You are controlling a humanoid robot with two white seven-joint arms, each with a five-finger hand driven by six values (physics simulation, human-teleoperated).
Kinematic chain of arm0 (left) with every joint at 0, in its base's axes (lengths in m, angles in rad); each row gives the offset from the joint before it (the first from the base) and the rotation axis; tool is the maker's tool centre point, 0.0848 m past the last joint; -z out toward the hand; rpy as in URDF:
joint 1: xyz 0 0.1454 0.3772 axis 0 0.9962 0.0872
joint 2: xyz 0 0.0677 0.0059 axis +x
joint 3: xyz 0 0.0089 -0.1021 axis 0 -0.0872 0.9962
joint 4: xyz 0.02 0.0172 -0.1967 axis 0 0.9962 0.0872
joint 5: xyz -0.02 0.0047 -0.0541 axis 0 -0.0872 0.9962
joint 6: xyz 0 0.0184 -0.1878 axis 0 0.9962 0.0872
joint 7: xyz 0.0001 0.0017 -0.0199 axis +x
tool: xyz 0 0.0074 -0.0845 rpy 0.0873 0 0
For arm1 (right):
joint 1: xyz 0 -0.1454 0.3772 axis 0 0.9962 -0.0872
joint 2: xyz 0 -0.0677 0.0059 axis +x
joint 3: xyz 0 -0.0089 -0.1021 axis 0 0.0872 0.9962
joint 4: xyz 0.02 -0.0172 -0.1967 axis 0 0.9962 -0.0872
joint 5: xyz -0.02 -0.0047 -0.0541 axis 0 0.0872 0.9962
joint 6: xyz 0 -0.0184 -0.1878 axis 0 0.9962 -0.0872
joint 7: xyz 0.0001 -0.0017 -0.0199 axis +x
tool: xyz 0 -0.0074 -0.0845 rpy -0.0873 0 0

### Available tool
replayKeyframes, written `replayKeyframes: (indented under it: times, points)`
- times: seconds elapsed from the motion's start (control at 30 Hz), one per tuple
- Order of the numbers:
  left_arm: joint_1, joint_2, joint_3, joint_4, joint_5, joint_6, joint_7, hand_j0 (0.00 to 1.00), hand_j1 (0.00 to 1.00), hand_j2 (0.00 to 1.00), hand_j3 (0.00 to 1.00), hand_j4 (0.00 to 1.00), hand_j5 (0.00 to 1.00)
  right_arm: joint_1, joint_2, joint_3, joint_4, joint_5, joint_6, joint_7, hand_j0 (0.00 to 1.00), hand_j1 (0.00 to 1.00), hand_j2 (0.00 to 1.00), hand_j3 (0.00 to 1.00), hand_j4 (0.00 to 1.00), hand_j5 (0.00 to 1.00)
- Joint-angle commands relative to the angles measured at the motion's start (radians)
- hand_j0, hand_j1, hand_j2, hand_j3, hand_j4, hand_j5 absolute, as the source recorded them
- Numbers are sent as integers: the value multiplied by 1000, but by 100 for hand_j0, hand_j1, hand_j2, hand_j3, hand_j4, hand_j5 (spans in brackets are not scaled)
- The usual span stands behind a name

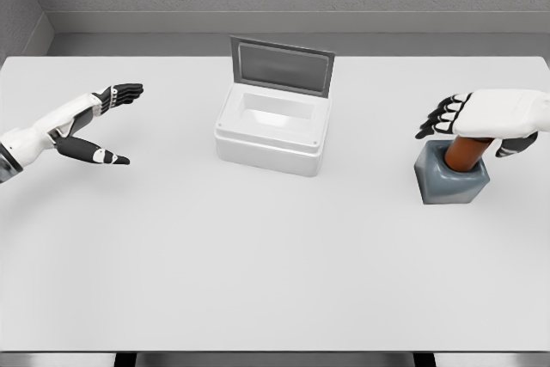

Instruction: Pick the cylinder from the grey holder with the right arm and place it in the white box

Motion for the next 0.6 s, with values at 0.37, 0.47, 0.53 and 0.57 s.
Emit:
replayKeyframes:
  times: [0.37,0.47,0.53,0.57]
  points:
    - [0,0,-1,-2,8,2,0,100,100,100,100,100,100,0,-2,4,-7,1,2,0,100,100,100,100,100,100]
    - [0,0,-1,-2,8,2,0,100,100,100,100,100,100,0,0,4,-7,1,2,0,100,100,100,100,100,100]
    - [0,0,-1,-2,8,2,0,100,100,100,100,100,100,0,0,4,-7,1,2,0,100,100,100,100,100,100]
    - [0,0,-1,-2,8,1,0,100,100,100,100,100,100,0,0,4,-7,1,2,0,100,100,100,100,100,100]
